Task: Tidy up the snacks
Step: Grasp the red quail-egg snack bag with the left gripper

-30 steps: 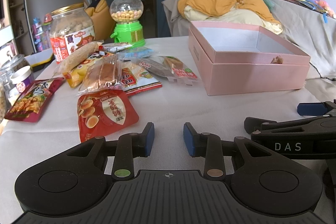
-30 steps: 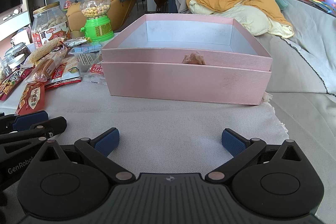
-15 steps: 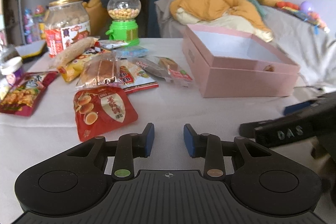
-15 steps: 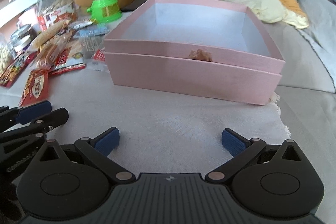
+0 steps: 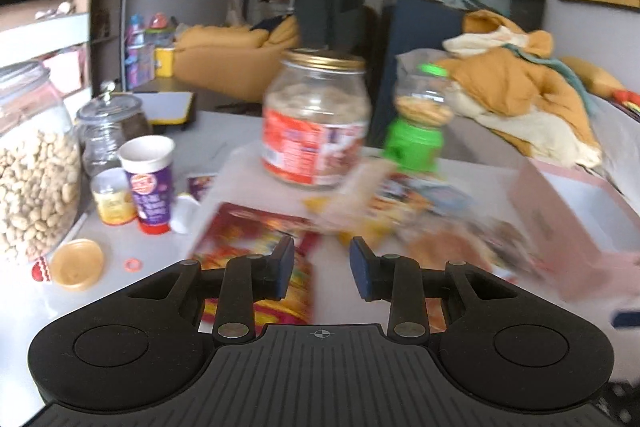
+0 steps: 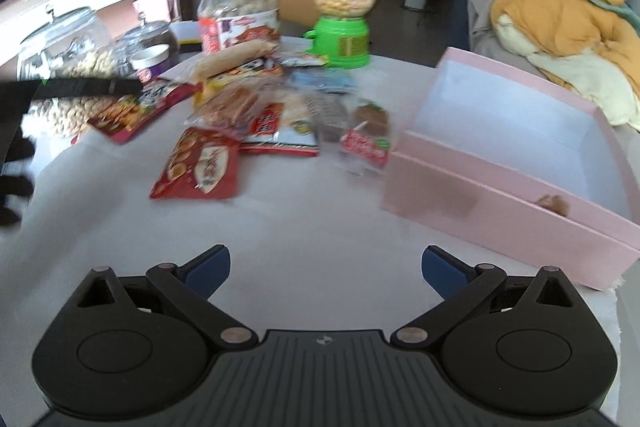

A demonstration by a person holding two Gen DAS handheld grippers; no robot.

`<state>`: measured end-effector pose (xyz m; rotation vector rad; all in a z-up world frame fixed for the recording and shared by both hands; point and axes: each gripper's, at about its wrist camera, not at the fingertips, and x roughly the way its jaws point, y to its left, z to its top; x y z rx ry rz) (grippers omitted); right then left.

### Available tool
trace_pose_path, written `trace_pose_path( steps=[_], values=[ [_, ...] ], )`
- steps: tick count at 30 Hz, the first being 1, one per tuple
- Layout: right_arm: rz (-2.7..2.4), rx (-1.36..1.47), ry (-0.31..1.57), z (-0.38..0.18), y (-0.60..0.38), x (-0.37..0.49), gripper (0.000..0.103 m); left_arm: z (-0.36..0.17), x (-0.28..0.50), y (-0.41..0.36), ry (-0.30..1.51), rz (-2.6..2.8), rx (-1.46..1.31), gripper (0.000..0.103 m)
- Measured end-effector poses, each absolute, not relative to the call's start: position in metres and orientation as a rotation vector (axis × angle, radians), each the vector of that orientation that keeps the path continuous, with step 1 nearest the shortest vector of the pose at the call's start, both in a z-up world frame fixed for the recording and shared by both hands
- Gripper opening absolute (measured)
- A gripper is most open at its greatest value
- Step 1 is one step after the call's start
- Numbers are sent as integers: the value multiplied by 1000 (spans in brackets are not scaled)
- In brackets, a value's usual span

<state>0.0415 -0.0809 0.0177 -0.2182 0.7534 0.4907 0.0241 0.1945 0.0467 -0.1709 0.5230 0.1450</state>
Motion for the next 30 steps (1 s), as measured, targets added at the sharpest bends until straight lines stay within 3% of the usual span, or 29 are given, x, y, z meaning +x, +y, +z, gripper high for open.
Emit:
trace_pose_path(
  steps=[4,10,12,20,30],
  values=[
    [488,-261,763,8,-78,39,103,43,41,196,605,75,-216,35],
    [485,-201,790,1,-85,44,103,34,45,119,708,-131,-169,36],
    [480,-195,781,0,-87,41,103,30,51,97,710,-109,-100,41],
    [472,-182,765,-1,-90,37,103,20,51,78,670,59,207,42],
    [469,-176,761,-1,-91,36,103,34,12,113,662,7,-92,40]
  ],
)
